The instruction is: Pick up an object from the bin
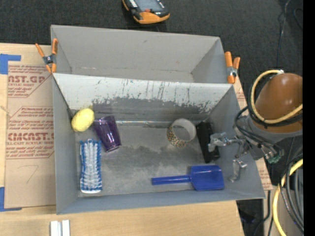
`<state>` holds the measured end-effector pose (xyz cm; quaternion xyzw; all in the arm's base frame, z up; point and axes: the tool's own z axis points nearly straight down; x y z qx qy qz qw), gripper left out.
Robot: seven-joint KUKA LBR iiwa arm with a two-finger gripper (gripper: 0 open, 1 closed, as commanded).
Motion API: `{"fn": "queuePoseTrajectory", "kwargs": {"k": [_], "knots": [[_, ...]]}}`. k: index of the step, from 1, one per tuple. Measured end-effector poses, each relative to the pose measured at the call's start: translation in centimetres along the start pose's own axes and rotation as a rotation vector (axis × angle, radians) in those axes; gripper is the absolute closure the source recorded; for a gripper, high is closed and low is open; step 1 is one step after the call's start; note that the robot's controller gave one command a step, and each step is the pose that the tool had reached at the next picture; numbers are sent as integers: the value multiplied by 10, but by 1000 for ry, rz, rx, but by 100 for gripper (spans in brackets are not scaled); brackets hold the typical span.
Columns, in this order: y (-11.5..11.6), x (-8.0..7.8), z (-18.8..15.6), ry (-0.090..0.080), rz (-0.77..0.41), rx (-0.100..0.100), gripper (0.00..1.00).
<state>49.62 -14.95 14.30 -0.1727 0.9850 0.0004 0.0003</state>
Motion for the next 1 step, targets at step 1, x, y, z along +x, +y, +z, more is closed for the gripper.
{"fn": "queuePoseTrajectory", "kwargs": {"k": [1], "knots": [[-6,-26,-12,-3,-402,1,0]]}}
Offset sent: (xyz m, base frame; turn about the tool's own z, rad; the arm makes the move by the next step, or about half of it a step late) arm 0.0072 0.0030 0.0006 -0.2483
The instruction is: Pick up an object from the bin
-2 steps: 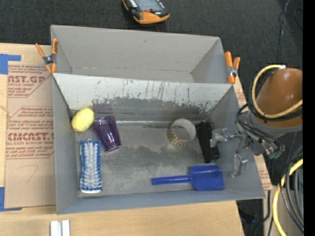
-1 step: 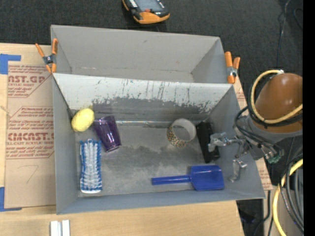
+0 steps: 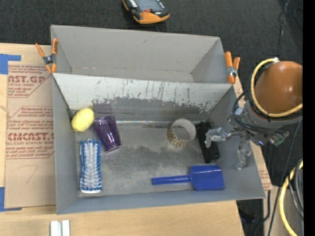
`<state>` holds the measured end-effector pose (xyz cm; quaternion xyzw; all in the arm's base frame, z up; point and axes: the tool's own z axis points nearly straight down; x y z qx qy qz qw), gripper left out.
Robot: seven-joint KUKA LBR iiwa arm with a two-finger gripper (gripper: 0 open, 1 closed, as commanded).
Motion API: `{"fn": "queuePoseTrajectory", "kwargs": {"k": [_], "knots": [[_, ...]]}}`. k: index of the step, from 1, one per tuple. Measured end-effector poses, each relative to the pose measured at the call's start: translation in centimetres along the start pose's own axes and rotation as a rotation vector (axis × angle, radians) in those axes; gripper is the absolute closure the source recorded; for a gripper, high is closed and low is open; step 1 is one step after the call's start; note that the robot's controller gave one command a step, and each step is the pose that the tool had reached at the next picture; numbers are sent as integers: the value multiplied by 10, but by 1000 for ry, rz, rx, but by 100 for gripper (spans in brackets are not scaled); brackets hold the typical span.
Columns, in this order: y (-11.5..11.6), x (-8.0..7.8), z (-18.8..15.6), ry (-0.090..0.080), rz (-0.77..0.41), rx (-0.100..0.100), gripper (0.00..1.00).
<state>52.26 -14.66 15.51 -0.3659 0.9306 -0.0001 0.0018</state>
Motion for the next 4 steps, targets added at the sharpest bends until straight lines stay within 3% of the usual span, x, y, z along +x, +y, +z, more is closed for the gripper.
{"fn": "queuePoseTrajectory", "kwargs": {"k": [1,2,3,4], "knots": [[7,8,8,2,43,-4,0],[-7,2,12,-5,-445,2,100],[-7,2,12,-5,-445,1,100],[5,7,30,-6,-669,1,100]]}}
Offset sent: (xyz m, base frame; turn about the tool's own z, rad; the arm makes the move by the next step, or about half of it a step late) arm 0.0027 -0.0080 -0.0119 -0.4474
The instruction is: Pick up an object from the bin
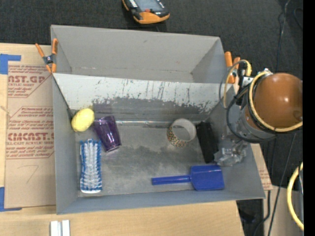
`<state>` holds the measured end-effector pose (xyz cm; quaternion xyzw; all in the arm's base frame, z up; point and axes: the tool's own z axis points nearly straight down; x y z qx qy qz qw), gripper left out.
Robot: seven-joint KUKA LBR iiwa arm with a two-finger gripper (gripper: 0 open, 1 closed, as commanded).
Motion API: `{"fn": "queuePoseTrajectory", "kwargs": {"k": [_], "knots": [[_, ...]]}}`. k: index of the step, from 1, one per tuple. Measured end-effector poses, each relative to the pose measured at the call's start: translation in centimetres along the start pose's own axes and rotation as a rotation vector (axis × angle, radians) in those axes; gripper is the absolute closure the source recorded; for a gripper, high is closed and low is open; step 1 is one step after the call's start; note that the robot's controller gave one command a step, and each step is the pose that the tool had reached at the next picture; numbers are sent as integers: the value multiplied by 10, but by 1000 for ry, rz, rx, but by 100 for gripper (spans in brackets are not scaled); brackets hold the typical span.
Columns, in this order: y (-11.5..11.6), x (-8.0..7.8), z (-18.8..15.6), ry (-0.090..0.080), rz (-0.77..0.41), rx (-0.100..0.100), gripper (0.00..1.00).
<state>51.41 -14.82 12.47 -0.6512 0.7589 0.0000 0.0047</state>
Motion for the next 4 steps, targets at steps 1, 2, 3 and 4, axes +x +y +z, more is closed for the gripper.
{"fn": "queuePoseTrajectory", "kwargs": {"k": [1,2,3,4], "knots": [[-4,-53,21,-1,250,0,100],[0,-62,21,-6,196,-1,100],[-45,-72,-44,-6,-48,-1,100],[-12,-22,18,-5,-170,-4,100]]}}
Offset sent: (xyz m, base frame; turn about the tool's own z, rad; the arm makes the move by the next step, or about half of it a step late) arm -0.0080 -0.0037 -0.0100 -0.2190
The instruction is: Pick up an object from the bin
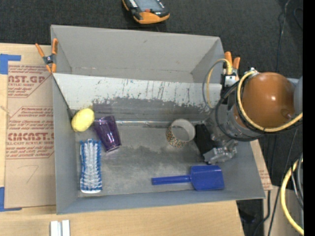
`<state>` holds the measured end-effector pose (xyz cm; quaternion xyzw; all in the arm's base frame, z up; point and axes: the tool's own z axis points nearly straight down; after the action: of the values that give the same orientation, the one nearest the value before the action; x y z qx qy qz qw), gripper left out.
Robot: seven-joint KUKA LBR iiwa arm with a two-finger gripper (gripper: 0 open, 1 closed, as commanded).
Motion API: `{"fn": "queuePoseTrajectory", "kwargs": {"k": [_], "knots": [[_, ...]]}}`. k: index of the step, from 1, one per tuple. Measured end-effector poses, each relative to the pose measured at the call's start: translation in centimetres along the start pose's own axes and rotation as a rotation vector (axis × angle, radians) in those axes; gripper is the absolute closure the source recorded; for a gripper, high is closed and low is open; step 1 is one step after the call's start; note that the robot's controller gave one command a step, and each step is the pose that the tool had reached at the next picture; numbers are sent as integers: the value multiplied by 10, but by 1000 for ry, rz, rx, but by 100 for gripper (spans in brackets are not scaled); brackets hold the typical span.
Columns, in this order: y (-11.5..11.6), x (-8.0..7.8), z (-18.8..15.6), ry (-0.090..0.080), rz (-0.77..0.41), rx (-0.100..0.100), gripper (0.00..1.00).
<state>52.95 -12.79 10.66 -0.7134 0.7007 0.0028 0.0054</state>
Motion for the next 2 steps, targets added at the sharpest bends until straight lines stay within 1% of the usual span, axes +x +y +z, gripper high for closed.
{"fn": "queuePoseTrajectory", "kwargs": {"k": [1,2], "knots": [[-5,-3,10,0,-42,-7,100],[-16,-14,-11,-1,-45,-1,100]]}}
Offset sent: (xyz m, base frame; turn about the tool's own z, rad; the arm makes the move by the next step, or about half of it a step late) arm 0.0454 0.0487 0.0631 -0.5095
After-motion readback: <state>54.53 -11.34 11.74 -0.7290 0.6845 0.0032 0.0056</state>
